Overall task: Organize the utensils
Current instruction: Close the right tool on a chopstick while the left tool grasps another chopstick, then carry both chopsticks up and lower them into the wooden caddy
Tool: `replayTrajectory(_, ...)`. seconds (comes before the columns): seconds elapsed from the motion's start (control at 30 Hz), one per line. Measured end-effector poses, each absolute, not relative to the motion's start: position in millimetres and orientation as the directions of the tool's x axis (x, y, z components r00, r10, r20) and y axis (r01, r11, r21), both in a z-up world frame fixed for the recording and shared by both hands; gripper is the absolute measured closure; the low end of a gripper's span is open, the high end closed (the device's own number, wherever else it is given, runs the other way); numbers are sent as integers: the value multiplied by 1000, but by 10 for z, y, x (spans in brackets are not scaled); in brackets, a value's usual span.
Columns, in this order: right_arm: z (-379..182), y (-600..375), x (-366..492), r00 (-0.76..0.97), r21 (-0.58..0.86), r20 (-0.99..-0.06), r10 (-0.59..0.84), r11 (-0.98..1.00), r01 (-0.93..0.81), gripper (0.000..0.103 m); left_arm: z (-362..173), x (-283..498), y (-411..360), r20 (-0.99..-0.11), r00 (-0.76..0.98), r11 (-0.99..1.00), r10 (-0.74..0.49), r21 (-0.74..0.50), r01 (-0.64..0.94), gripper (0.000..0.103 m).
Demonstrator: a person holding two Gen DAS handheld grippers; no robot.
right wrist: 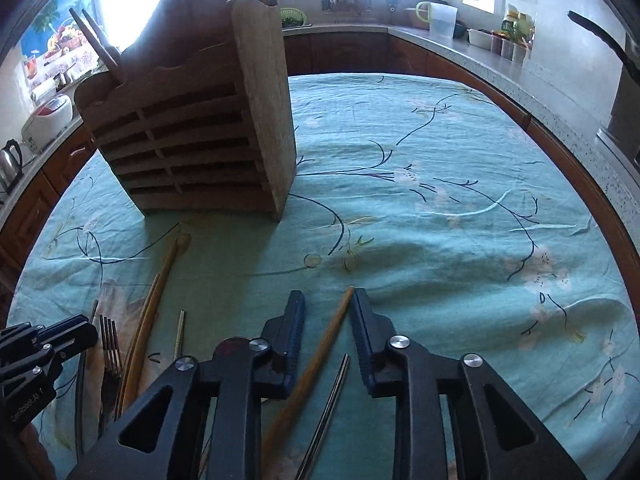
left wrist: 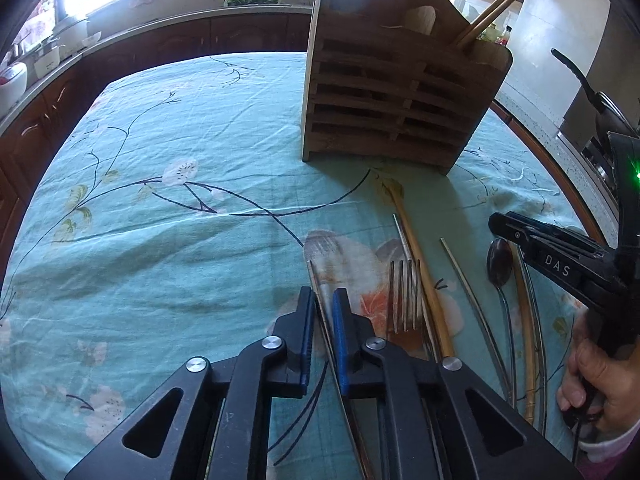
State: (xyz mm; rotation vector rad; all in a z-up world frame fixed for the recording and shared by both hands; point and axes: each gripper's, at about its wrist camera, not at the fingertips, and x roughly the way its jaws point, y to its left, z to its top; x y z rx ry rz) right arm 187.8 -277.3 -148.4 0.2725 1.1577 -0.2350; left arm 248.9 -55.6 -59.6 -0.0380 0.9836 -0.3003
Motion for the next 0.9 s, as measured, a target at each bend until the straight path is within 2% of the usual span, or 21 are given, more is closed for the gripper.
replayTrajectory(0.03,-1483,-2770,1879,385,92,-922,-40,943,319,92,-601,2489,-549,-812,516,956,-274,-175,234,98)
replayTrajectory(0.23,-1445,-2852,1834,412,189,-911,32,919,347,98,-590,2483,-460,-805,505,947,-311,-222,231,100)
replayTrajectory(0.53,-846,-2888,1632,550,319,-830,94,889,328,98,-250,2282,-171,-741,549,922,-387,-316,223,100)
replayTrajectory(0.9,-18,-2895,1461,692,363,-717,79,890,275,98,447,1766,180,-605,655,889,-452,-368,273,100)
